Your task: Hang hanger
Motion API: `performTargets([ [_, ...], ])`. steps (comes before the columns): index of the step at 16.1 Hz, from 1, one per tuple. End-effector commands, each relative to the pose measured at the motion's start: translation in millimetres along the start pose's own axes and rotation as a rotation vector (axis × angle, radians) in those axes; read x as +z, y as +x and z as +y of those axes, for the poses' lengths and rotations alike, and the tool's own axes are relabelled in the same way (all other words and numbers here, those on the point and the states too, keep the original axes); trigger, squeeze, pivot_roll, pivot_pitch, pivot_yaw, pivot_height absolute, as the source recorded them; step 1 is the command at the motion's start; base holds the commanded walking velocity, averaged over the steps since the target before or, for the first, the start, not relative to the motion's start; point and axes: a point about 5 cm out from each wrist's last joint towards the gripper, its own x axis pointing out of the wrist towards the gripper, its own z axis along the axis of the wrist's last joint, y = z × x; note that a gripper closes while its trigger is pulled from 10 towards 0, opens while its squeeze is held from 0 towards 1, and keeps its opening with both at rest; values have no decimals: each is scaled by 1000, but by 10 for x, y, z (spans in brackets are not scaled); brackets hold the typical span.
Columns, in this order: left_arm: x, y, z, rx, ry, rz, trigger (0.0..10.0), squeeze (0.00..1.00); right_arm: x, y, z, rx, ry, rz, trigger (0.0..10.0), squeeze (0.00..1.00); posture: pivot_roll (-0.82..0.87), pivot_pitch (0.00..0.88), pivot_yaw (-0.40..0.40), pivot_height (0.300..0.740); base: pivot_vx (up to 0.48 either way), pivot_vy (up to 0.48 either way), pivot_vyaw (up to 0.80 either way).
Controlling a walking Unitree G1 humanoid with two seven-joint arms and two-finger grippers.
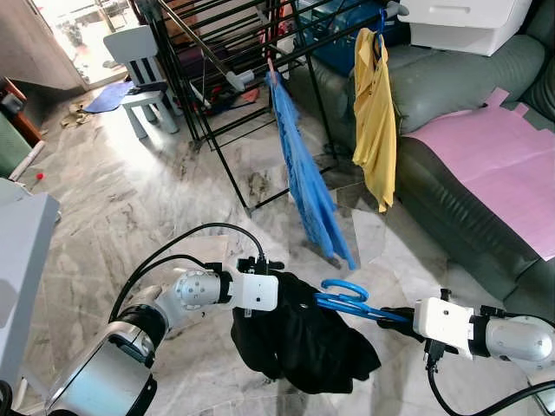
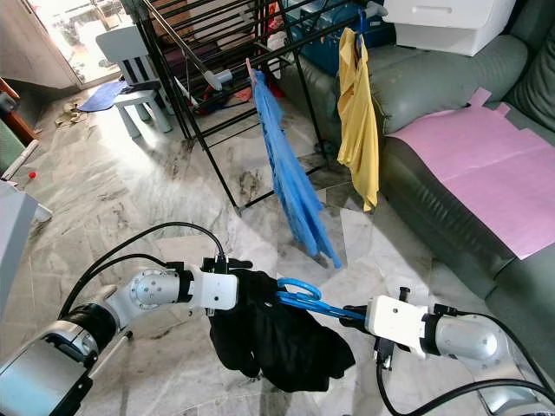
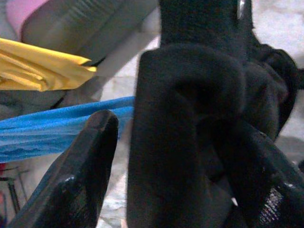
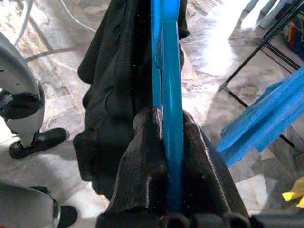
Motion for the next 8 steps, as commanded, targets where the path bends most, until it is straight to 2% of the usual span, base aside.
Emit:
performTargets([
  [1, -77, -76, 30, -30, 6, 46, 0, 0, 108, 52, 2, 1, -37, -43, 10000, 0, -233, 66, 211, 740, 0, 0, 0],
  [5, -68, -63, 84, -32, 4, 65, 0, 0, 120, 77, -14, -1, -50, -40, 10000, 0, -238, 62, 214, 740, 0, 0, 0],
  [8, -62, -27, 42, -58, 14, 75, 0, 0, 131, 90, -8, -2, -57, -43, 10000, 0, -240, 60, 217, 740, 0, 0, 0],
])
